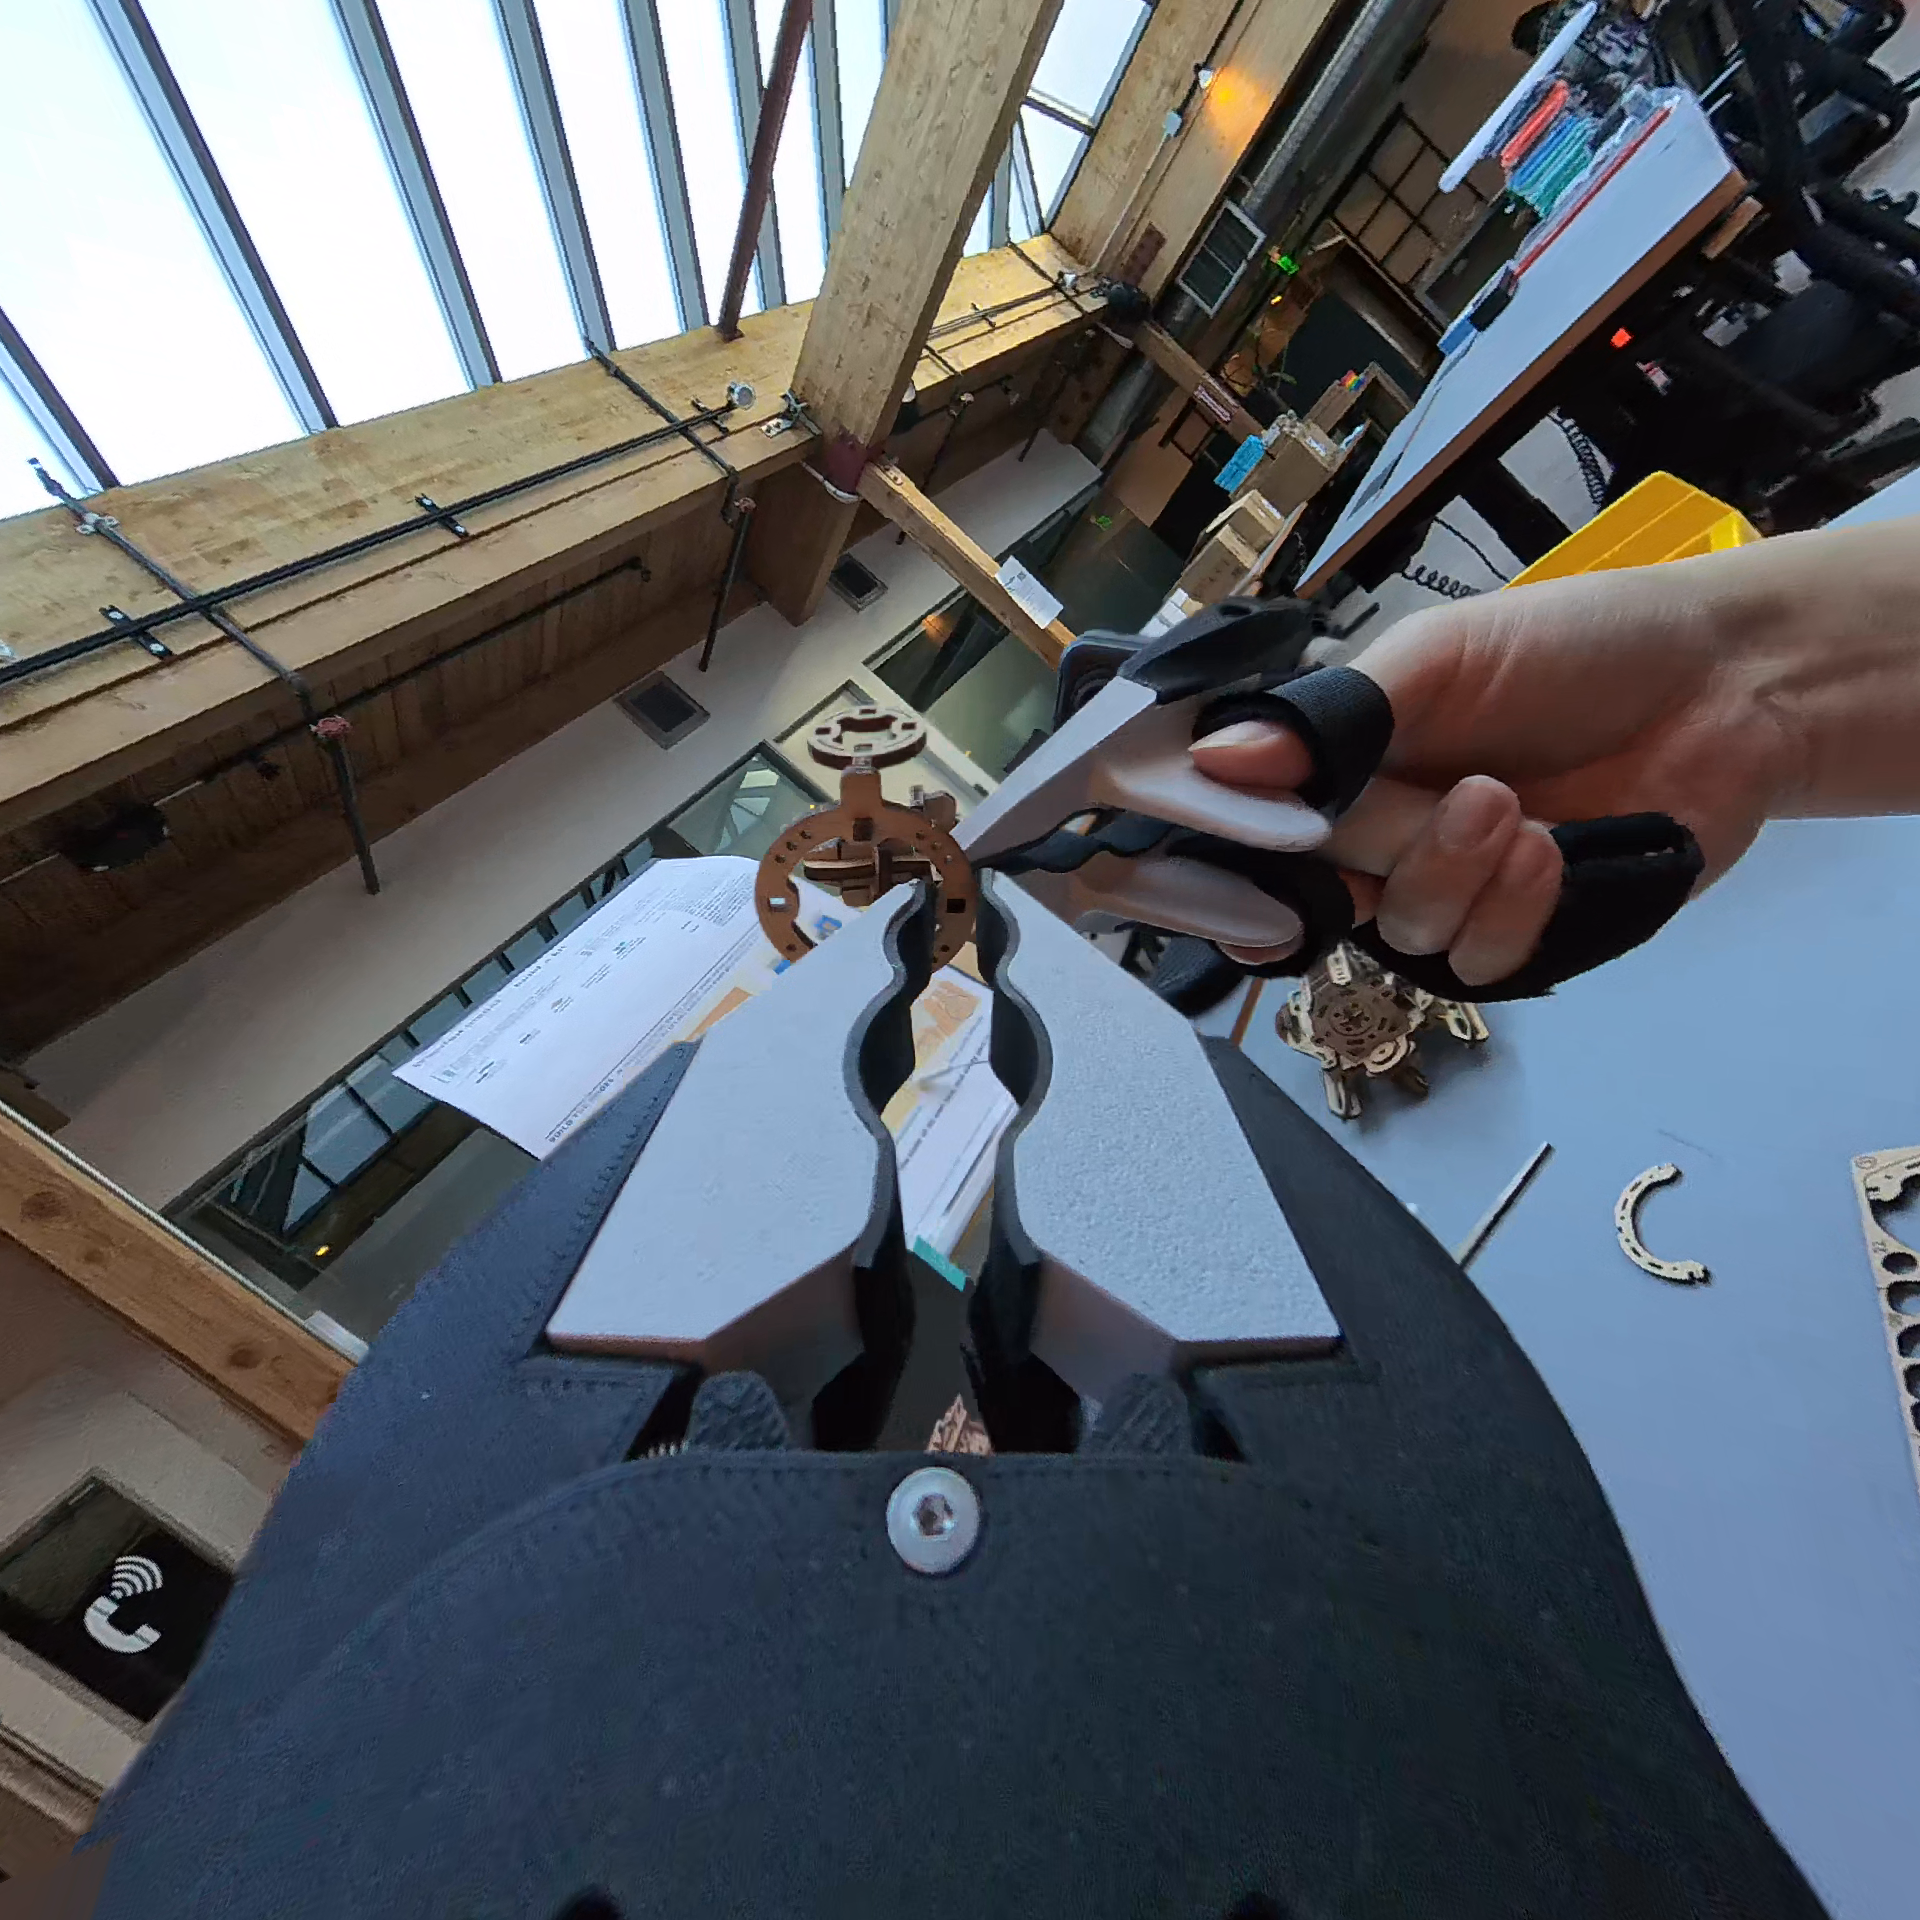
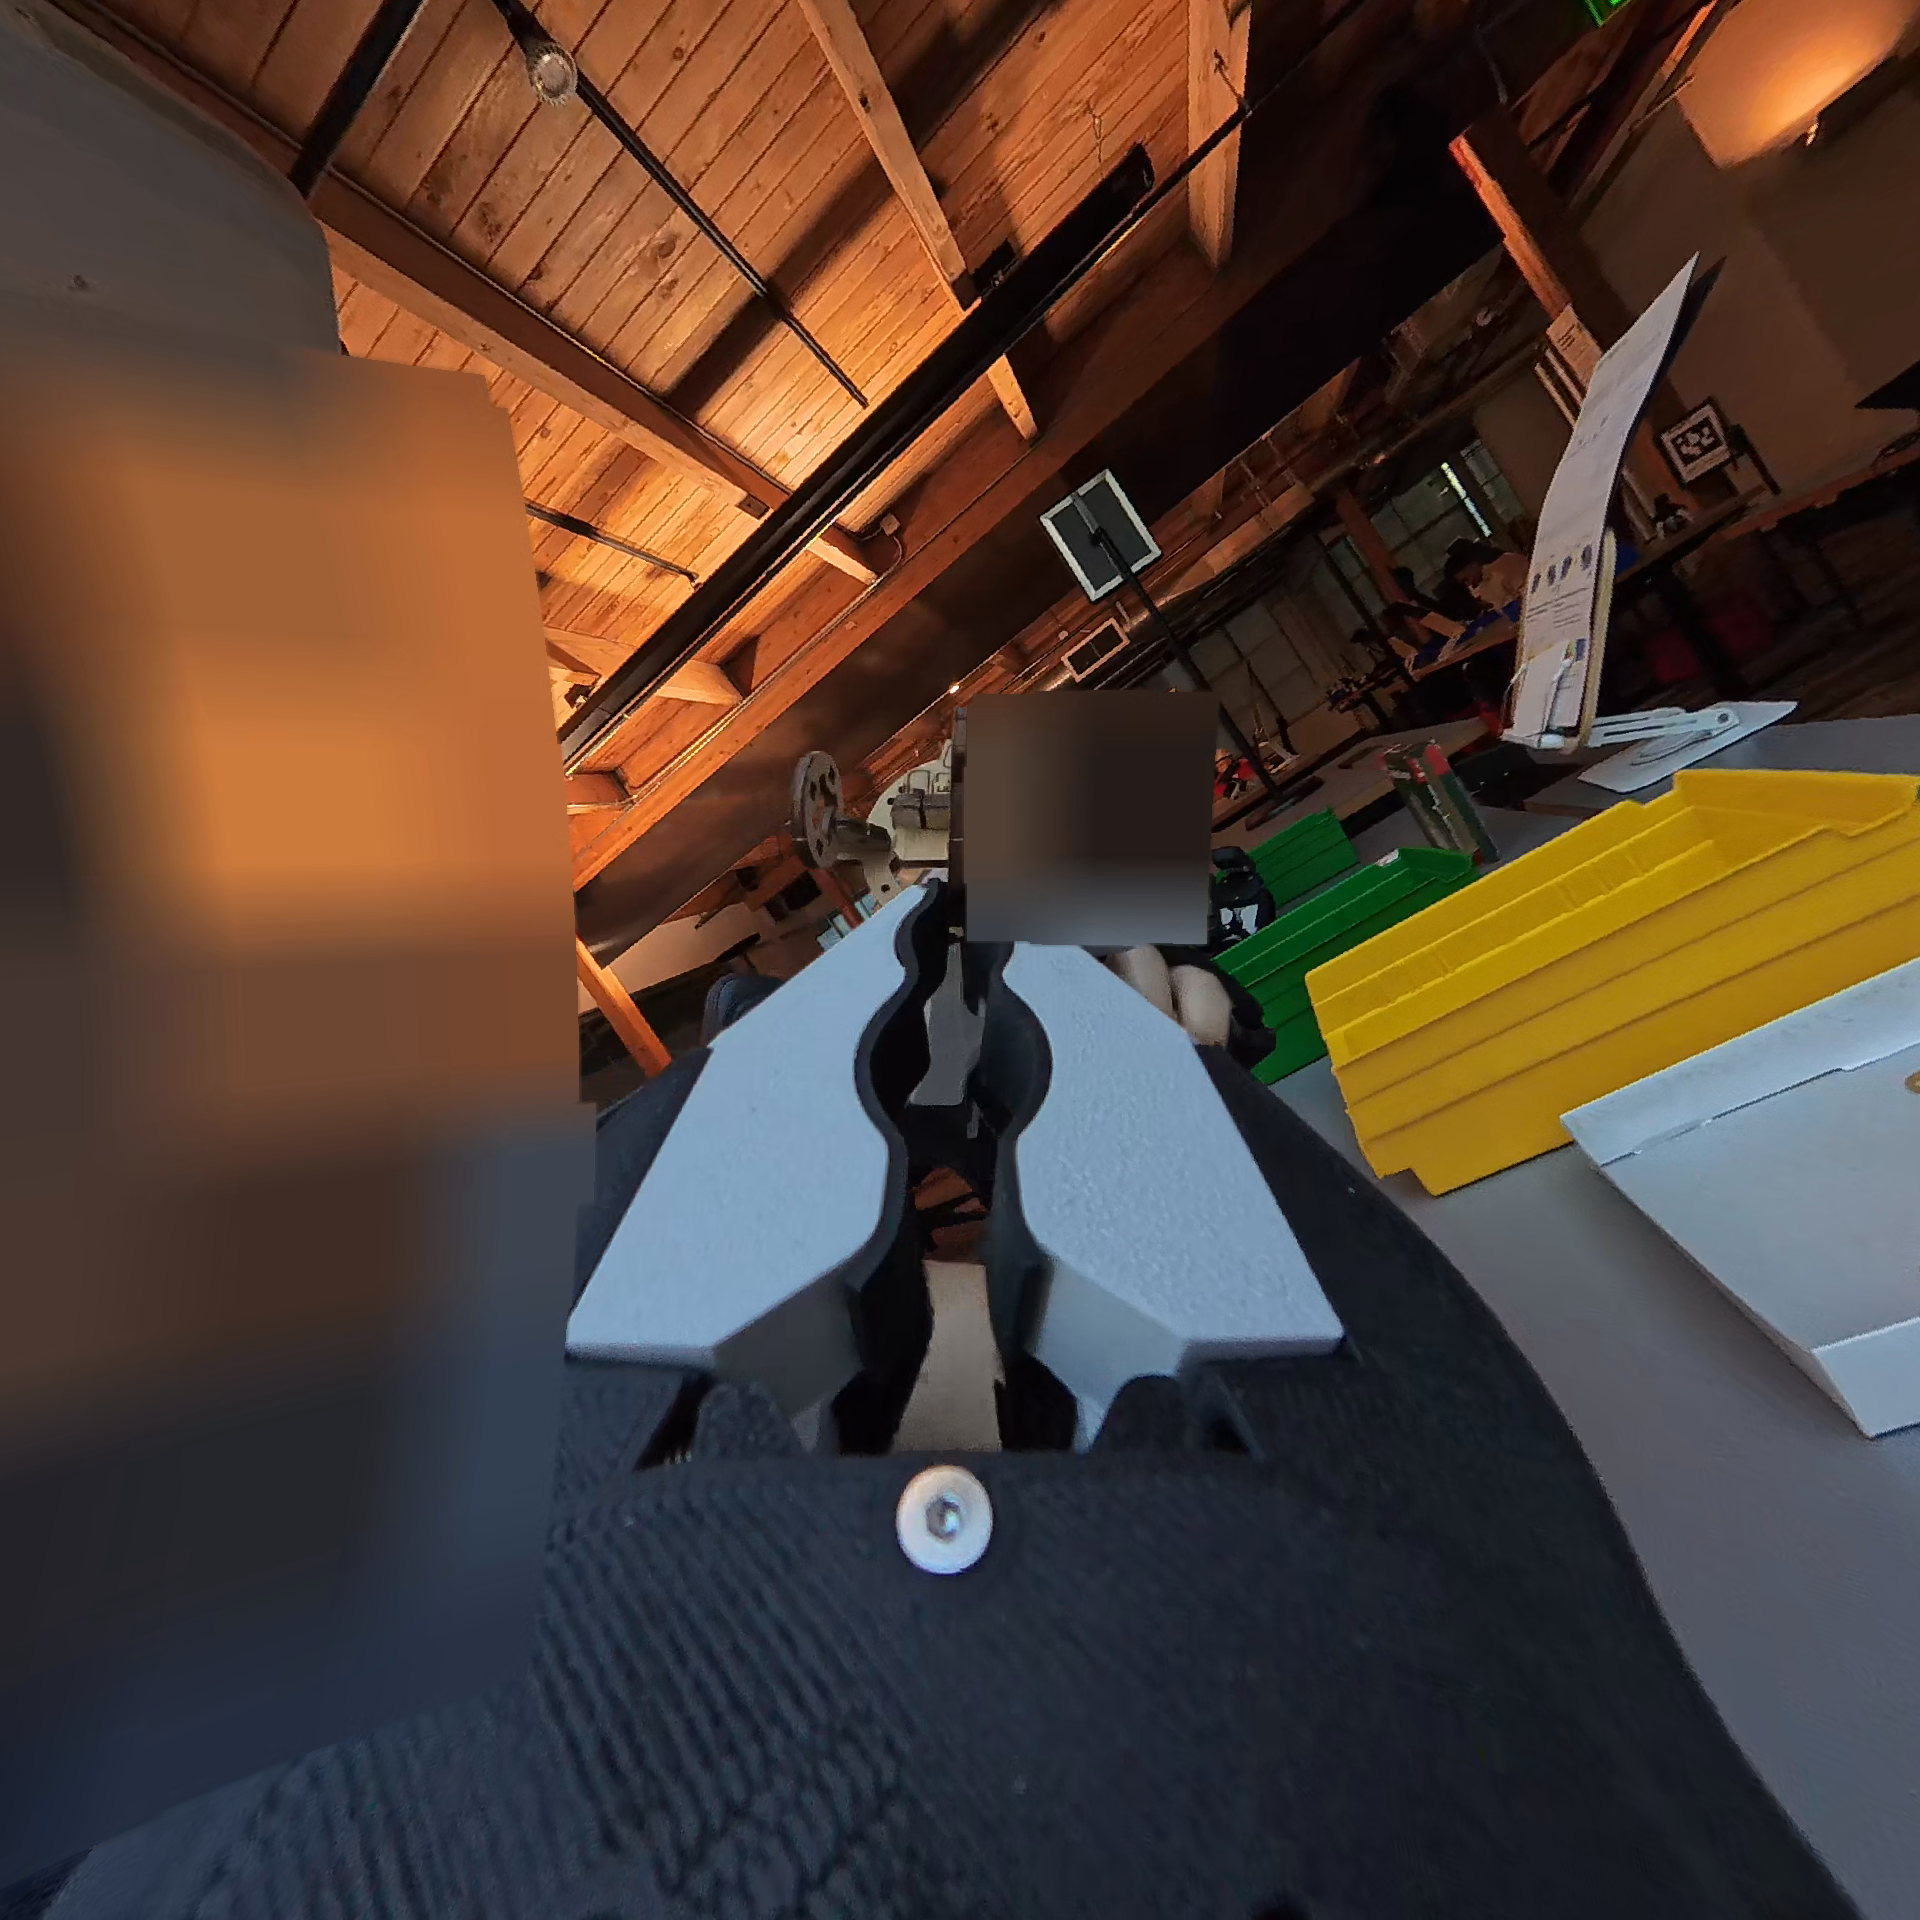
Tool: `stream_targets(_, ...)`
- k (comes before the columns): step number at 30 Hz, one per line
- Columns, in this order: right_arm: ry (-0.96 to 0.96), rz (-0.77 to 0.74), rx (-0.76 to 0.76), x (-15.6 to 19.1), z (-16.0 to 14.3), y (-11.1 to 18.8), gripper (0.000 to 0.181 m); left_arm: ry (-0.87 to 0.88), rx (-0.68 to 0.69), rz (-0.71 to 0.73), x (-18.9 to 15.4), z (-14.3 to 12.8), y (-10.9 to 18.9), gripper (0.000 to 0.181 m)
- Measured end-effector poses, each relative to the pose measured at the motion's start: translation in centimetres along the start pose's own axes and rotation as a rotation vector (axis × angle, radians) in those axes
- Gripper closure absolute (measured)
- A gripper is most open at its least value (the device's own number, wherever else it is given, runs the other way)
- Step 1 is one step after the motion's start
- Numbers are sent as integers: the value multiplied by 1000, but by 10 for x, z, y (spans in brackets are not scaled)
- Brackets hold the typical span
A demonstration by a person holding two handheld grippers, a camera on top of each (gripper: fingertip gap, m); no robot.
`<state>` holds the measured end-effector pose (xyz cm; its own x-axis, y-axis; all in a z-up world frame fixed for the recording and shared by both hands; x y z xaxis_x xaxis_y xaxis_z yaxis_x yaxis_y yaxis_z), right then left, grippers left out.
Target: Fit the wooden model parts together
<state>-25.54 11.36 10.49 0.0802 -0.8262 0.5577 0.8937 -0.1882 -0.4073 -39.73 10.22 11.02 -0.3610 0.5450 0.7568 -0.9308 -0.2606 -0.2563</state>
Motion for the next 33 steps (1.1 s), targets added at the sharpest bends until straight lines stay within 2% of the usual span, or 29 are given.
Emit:
stream_targets(8,208,-104,-21,9,-1,-1,180,17,-10,49,-2,0,-3,175)
stream_targets(16,317,-167,-1,15,-1,-3,179,36,-29,51,-3,-1,-3,175)
stream_targets(23,27,34,-54,6,-5,-4,179,77,-89,32,-1,3,0,175)
stream_targets(30,74,-52,-29,1,0,2,179,83,17,8,-1,0,-6,175)
stream_targets(33,20,-18,-49,0,2,5,179,99,5,-23,-2,2,-5,164)
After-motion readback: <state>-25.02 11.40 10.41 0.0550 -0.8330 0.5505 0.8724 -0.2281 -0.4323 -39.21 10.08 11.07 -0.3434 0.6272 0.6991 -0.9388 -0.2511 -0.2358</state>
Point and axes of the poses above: each gripper's, where its closed fingertips meet, y back along the fingers, z out of its top, x = y × z across the jaws, the point moved 8 cm from there along y, back along the fingers, and after that the axes turned 2 degrees about x, right-handed, at the moved point
